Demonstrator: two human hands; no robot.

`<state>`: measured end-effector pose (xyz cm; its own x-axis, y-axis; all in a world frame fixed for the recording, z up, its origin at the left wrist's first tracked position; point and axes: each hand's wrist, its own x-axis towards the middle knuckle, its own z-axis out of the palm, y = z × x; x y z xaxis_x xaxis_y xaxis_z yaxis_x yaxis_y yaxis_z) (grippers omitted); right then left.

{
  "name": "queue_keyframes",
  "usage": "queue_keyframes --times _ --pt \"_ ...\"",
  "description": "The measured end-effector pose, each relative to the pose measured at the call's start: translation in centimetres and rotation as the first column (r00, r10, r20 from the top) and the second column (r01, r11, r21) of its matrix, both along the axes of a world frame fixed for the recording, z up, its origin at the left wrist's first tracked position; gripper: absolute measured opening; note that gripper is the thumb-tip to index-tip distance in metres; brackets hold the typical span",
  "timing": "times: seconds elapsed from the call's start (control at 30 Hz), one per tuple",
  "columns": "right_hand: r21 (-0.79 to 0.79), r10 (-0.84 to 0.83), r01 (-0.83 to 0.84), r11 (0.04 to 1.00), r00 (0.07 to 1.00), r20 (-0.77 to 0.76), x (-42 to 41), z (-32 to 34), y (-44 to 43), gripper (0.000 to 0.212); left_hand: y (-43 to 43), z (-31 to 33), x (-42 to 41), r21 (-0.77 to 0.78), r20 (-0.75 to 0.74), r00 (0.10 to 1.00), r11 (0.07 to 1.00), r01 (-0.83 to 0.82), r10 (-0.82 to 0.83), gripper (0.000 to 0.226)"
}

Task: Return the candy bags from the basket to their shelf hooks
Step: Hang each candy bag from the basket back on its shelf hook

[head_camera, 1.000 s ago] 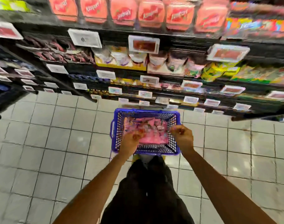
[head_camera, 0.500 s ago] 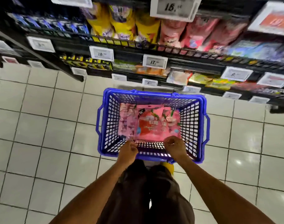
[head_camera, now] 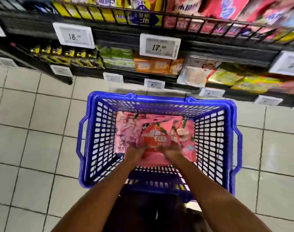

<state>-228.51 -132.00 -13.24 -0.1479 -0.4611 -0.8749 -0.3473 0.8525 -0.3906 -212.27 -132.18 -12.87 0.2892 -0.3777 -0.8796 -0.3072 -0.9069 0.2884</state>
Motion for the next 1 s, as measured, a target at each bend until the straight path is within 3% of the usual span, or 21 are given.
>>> queue_keyframes --times 0.03,0.17,0.27,0.33,0.37,0.5,0.6,0.73,0.9,1.0 --pt "0.017 -0.035 0.035 0.999 0.999 0.036 -0.4 0.8 0.1 0.035 -0.2 1.3 0.1 -0.007 -0.034 0.999 0.999 -0.035 0.035 0.019" --pt "0.05 -0.271 0.267 0.962 0.935 0.229 -3.2 8.4 2.2 0.049 0.3 8.3 -0.3 -0.093 -0.083 0.989 0.987 -0.131 0.123 0.021" --pt "-0.002 -0.354 0.371 0.929 0.888 0.295 -5.0 17.5 3.8 0.046 0.4 16.9 -1.4 -0.179 -0.197 0.954 0.949 -0.261 0.225 0.034" --pt "-0.042 -0.346 0.393 0.919 0.851 0.396 -6.2 24.6 4.3 0.052 0.3 23.9 -2.3 -0.18 -0.306 0.94 0.961 -0.211 0.149 0.062" --pt "-0.056 -0.328 0.395 0.917 0.826 0.459 -6.7 28.1 4.5 0.055 0.3 27.5 -2.8 -0.186 -0.35 0.93 0.964 -0.189 0.115 0.066" --pt "-0.17 -0.24 0.417 0.893 0.76 0.604 -8.4 42.1 4.4 0.062 0.1 41.1 -4.8 -0.342 -0.352 0.935 0.925 -0.166 0.038 0.033" --pt "-0.309 -0.251 0.491 0.815 0.778 0.576 -8.9 51.1 3.5 0.07 -0.8 50.4 -6.1 -0.489 -0.371 0.926 0.862 -0.132 -0.068 0.019" --pt "-0.48 -0.267 0.563 0.673 0.79 0.552 -9.0 61.5 1.6 0.048 -2.9 60.6 -7.5 -0.635 -0.337 0.926 0.767 -0.089 -0.171 0.037" --pt "-0.635 -0.309 0.592 0.496 0.804 0.508 -10.0 70.9 1.3 0.055 -4.1 70.1 -9.4 -0.791 -0.29 0.905 0.61 -0.043 -0.312 0.047" --pt "-0.704 -0.325 0.596 0.386 0.802 0.501 -11.0 74.8 1.5 0.045 -4.2 74.7 -10.6 -0.864 -0.232 0.906 0.502 -0.026 -0.353 0.044"
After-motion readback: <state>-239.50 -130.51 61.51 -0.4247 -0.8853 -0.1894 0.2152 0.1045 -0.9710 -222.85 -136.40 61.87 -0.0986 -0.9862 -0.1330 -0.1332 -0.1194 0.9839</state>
